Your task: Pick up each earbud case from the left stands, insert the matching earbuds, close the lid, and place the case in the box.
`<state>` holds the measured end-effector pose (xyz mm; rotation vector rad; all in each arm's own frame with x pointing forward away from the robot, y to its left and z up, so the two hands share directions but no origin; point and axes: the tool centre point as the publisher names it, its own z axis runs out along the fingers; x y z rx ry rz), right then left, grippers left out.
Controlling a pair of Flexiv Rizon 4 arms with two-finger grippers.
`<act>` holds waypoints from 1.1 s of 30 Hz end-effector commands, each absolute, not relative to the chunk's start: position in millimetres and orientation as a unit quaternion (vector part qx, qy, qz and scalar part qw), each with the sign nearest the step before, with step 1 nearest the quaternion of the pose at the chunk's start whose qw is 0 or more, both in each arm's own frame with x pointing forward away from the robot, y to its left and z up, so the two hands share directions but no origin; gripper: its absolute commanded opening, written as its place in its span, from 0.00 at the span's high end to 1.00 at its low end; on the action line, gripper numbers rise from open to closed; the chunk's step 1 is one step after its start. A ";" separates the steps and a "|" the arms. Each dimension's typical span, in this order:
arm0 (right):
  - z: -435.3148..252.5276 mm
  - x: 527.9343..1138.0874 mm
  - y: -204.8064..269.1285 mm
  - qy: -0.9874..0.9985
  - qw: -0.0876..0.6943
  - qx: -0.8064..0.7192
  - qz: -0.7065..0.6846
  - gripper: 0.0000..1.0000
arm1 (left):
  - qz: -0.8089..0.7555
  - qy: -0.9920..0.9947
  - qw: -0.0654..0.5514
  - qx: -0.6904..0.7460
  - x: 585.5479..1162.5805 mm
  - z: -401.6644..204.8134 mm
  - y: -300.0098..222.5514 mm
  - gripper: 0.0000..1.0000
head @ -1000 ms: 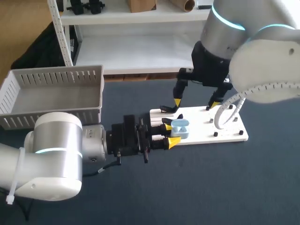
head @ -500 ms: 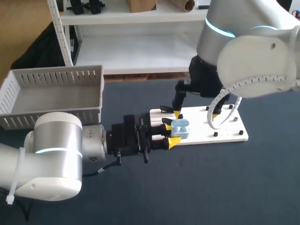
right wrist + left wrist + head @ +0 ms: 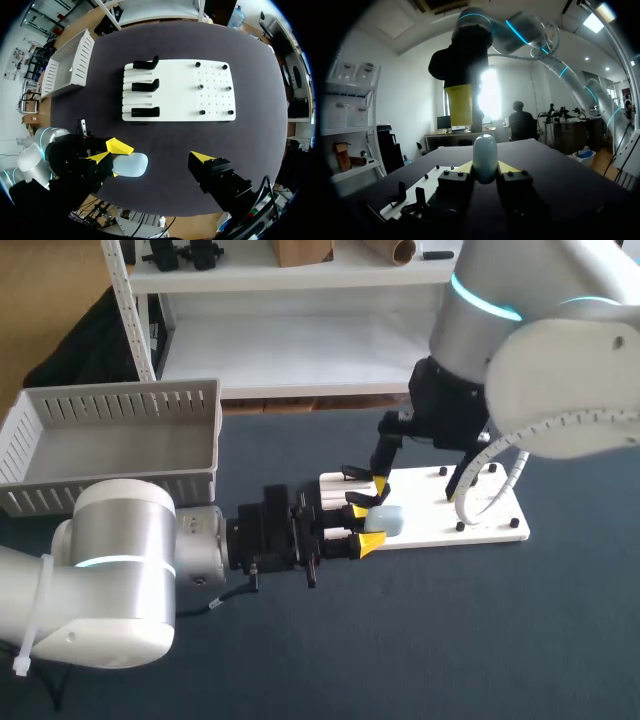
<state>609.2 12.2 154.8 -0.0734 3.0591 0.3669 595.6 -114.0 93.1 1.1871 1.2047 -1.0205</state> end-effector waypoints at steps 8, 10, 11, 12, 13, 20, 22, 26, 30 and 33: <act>194.1 597.9 -17.8 0.979 0.115 0.000 0.167 0.00 | -0.376 0.532 0.606 0.456 608.4 123.5 -66.2 1.00; 194.1 597.9 -17.8 0.979 0.115 0.000 0.167 0.00 | -0.346 0.543 0.626 0.440 614.4 136.3 -43.1 1.00; 194.1 597.9 -17.8 0.979 0.115 0.000 0.167 0.00 | -0.333 0.549 0.633 0.433 617.5 140.7 -32.5 1.00; 194.1 597.9 -17.8 0.979 0.115 0.000 0.167 0.00 | -0.316 0.557 0.638 0.428 621.2 143.9 -21.5 1.00; 194.1 597.9 -17.8 0.979 0.115 0.000 0.167 0.00 | -0.299 0.567 0.642 0.420 625.2 145.8 -10.1 1.00; 194.1 597.9 -17.8 0.979 0.115 0.000 0.167 0.00 | -0.219 0.634 0.664 0.329 660.7 154.2 57.8 1.00; 194.1 597.9 -17.8 0.979 0.115 0.000 0.167 0.00 | -0.199 0.651 0.664 0.308 672.4 156.3 71.0 1.00; 194.1 597.9 -17.8 0.979 0.115 0.000 0.167 0.00 | -0.174 0.679 0.660 0.270 701.1 159.1 94.9 1.00; 194.1 597.9 -17.8 0.979 0.115 0.000 0.167 0.00 | -0.154 0.701 0.656 0.233 729.7 160.2 117.4 1.00; 194.1 597.9 -17.8 0.979 0.115 0.000 0.167 0.00 | -0.145 0.717 0.647 0.217 751.2 157.7 130.5 1.00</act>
